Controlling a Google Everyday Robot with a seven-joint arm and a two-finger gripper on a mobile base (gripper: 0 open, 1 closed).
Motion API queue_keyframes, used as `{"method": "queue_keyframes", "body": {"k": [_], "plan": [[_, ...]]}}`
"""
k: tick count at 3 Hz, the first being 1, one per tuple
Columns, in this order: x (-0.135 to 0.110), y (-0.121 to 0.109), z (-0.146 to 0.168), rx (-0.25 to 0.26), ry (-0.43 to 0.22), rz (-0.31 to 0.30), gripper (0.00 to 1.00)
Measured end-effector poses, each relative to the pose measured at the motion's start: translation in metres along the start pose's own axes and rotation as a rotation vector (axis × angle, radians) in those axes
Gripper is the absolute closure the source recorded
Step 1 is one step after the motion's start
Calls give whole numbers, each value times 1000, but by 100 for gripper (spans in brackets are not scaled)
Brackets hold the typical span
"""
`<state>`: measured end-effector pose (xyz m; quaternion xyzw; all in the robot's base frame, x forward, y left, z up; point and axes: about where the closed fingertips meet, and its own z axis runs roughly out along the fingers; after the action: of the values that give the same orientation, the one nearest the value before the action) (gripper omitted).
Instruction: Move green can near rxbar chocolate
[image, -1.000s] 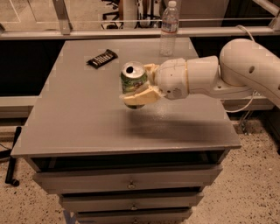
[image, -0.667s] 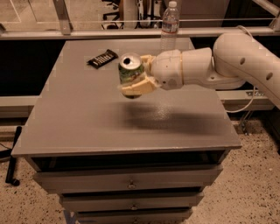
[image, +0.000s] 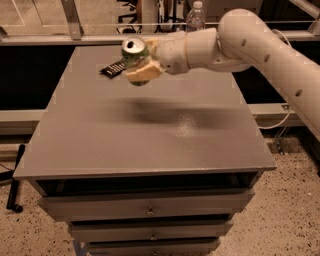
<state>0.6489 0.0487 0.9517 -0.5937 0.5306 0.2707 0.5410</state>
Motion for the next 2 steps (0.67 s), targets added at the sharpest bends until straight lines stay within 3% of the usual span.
{"method": "queue_keyframes", "body": {"k": [1,2], "plan": [[11,-37,25,21,30,-9,100],[31,-73,31,84,48,5,100]]}}
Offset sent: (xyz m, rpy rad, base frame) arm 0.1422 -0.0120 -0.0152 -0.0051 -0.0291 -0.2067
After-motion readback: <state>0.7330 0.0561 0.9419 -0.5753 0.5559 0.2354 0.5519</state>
